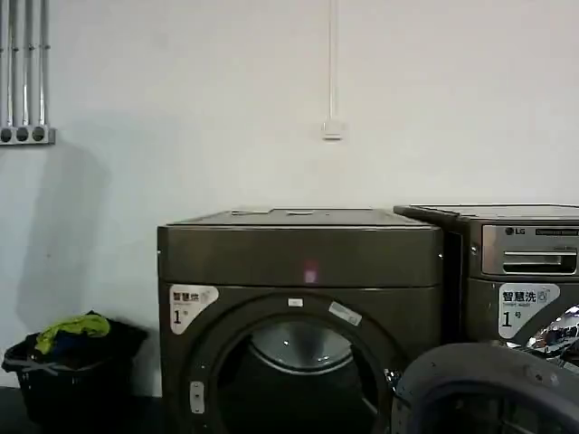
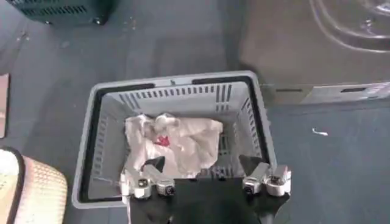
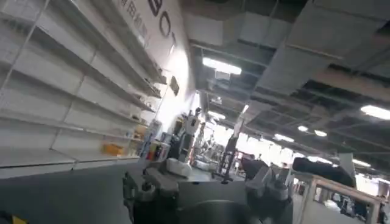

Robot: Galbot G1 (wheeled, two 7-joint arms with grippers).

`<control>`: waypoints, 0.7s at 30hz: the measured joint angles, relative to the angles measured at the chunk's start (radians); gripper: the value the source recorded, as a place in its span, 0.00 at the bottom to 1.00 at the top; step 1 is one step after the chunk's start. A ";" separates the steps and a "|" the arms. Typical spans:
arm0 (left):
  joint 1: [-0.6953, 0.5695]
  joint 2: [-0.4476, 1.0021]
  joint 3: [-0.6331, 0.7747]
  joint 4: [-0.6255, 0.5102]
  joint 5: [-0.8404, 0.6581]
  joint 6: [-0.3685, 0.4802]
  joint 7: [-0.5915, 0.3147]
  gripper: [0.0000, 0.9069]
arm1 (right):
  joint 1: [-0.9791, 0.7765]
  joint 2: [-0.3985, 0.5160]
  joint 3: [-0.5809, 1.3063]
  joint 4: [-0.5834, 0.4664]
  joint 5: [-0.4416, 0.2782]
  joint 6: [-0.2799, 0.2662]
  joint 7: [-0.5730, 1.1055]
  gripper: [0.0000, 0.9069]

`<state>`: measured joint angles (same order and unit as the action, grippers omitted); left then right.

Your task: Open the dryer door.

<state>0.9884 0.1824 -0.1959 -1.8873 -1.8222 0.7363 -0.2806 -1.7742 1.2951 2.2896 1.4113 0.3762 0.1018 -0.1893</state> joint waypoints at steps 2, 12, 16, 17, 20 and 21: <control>0.000 0.000 0.004 0.011 0.007 0.000 0.019 1.00 | 0.002 -0.003 0.001 0.000 -0.001 0.000 0.000 1.00; 0.011 -0.028 0.005 0.055 0.041 0.000 0.029 1.00 | 0.009 -0.001 -0.001 0.002 -0.010 0.000 0.002 1.00; 0.013 -0.038 0.007 0.070 0.052 0.000 0.040 1.00 | 0.013 -0.001 0.000 0.006 -0.011 -0.001 0.002 1.00; 0.013 -0.040 0.006 0.073 0.055 0.000 0.044 1.00 | 0.013 -0.001 0.001 0.006 -0.011 -0.001 0.002 1.00; 0.016 -0.045 0.006 0.078 0.069 0.000 0.060 1.00 | 0.013 0.001 0.002 0.006 -0.011 -0.001 0.002 1.00; 0.017 -0.045 0.006 0.078 0.074 0.000 0.068 1.00 | 0.013 0.002 0.003 0.006 -0.011 -0.001 0.002 1.00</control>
<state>1.0050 0.1378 -0.1896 -1.8091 -1.7483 0.7364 -0.2130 -1.7613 1.2968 2.2923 1.4170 0.3648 0.1009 -0.1871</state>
